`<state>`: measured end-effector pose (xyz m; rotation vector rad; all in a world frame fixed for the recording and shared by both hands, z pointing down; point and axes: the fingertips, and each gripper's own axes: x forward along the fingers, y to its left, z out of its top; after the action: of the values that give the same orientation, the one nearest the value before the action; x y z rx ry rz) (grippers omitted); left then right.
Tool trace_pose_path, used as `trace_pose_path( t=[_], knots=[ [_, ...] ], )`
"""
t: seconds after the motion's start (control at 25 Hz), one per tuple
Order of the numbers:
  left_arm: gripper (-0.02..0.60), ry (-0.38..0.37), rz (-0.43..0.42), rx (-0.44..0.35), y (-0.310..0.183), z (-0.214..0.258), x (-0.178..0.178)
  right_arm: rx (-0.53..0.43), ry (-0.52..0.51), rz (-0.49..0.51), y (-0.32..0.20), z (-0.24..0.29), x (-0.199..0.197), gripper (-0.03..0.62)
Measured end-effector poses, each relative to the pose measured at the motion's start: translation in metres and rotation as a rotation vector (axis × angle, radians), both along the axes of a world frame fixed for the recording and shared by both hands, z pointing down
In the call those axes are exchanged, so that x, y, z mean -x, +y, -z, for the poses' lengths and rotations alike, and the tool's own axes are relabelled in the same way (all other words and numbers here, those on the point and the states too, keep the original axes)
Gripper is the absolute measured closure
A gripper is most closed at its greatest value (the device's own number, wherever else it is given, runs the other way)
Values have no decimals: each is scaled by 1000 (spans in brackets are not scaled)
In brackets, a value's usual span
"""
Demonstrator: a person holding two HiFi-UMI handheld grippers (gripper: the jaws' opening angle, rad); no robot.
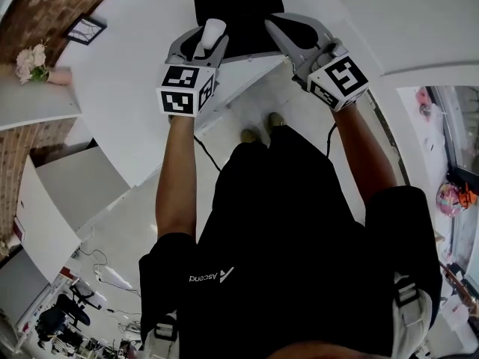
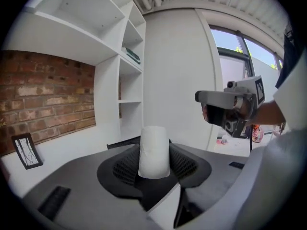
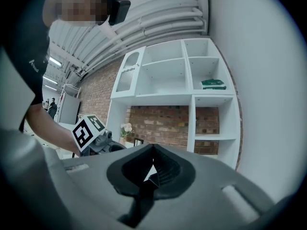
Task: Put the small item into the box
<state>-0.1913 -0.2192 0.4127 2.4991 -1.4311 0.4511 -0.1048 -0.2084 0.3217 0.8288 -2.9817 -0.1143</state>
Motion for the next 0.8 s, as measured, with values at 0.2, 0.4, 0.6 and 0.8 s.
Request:
trace_pose_path(
  t=[0.2, 0.4, 0.6, 0.8],
  knots=[
    [402, -89, -14, 148, -20, -37, -3, 8, 13, 11, -19, -10, -1, 592],
    [402, -182, -23, 264, -32, -65, -9, 13, 25, 32, -34, -18, -9, 592],
    [402, -330, -73, 362, -42, -95, -18, 20, 18, 41, -47, -23, -18, 592],
    [402, -452, -95, 444, -53, -121, -20, 23, 10, 47, -58, -25, -32, 592]
  ],
)
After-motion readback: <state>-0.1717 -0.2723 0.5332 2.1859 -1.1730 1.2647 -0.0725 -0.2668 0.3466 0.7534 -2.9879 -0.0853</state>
